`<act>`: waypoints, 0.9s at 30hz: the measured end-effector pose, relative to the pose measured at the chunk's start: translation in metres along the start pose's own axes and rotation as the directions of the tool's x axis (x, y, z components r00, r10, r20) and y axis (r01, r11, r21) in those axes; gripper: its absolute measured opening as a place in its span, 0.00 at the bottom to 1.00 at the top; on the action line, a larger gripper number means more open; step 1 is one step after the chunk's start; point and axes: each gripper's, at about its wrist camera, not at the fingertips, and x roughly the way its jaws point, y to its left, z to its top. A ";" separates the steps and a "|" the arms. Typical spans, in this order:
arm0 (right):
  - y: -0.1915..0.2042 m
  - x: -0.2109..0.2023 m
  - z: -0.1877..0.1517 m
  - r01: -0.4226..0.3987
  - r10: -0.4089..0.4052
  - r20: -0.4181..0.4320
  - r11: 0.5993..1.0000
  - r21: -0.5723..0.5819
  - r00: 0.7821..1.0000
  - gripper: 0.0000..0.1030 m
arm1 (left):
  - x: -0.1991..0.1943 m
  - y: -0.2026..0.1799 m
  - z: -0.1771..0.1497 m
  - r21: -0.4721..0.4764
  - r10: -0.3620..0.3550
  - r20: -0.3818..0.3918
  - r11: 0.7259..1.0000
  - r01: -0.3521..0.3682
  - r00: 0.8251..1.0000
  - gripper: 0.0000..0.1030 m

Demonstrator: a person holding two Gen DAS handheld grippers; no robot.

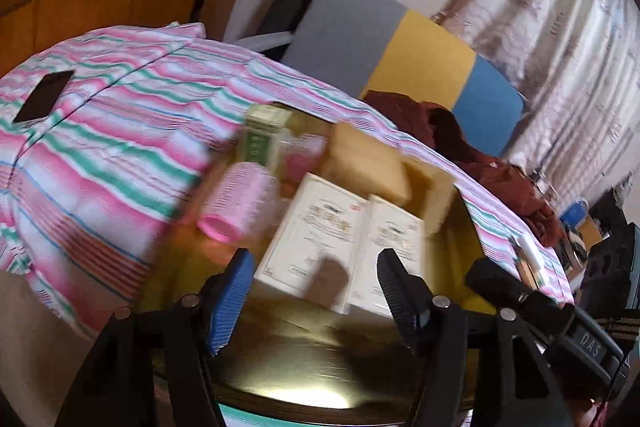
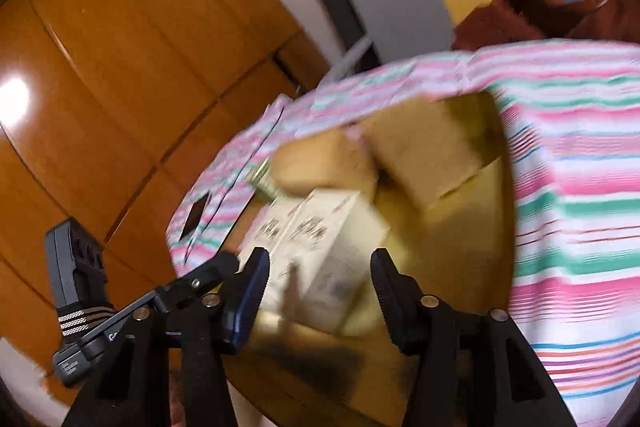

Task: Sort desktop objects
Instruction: 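Open both tools to release the cream boxes into the tray, then move both open tools from the tray toward the orange snack bag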

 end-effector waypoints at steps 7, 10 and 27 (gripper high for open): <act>-0.050 -0.059 0.002 0.170 -0.177 0.152 0.984 0.061 0.972 0.62 | 0.004 -0.066 -0.009 0.142 -0.081 0.008 0.987 0.079 0.997 0.65; -0.071 -0.075 0.000 0.223 -0.237 0.172 0.970 0.097 0.956 0.62 | 0.006 -0.092 -0.013 0.187 -0.117 -0.001 0.976 0.115 0.993 0.65; -0.187 -0.161 0.002 0.542 -0.593 0.223 0.802 0.250 0.774 0.68 | 0.071 -0.261 -0.067 0.365 -0.314 -0.182 0.858 0.361 0.932 0.65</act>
